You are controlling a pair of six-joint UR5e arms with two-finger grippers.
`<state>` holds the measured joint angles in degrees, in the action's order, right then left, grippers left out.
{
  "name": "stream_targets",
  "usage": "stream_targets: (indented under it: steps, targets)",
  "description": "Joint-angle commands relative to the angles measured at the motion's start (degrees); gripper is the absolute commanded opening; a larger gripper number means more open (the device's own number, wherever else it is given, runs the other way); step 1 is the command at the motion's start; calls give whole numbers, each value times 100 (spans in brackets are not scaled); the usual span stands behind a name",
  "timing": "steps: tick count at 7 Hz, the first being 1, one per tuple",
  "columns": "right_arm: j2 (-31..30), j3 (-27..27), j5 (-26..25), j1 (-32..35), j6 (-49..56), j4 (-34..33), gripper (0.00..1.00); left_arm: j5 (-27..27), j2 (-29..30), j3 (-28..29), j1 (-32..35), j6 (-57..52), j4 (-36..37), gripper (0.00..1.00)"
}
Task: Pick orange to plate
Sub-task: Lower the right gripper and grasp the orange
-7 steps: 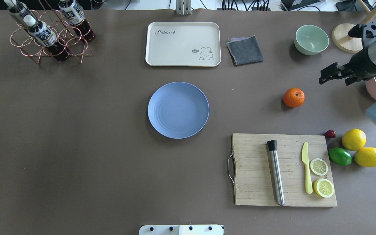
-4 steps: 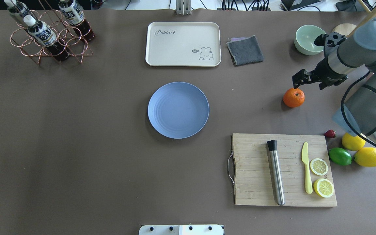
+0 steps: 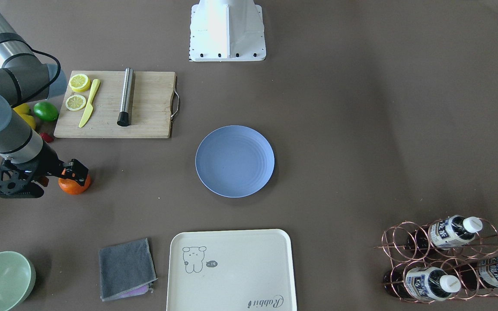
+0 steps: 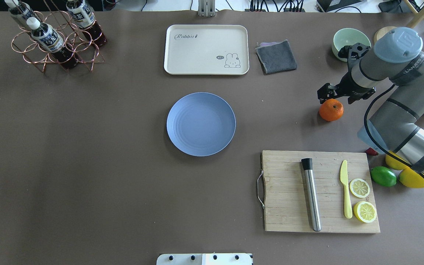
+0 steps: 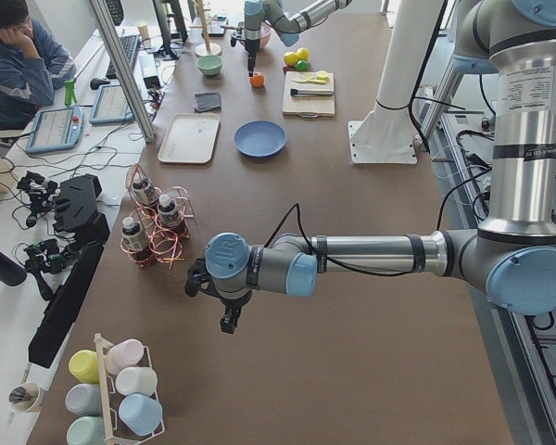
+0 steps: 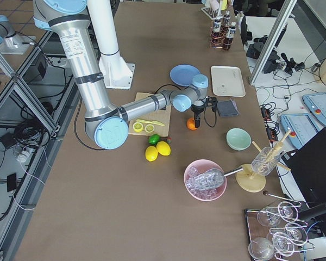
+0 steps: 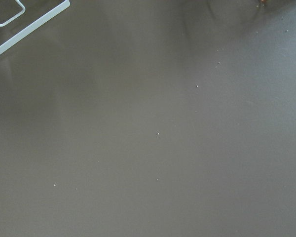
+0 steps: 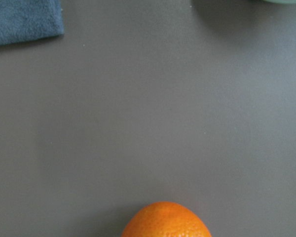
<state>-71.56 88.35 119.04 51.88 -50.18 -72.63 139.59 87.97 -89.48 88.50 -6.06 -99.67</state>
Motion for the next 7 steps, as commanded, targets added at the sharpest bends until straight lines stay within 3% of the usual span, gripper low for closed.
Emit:
stream_targets:
  steps: [1, 6, 7]
  targets:
    - [-33, -19, -74, -152, -9, 3, 98, 6, 1, 10, 0, 0, 0, 99]
    - [-51, -133, -267, -328, 9, 12, 89, -11, 1, 10, 0, -9, -18, 99]
    - [-8, -125, -337, -345, -9, 12, 38, -11, -60, 1, 0, -9, -26, 99]
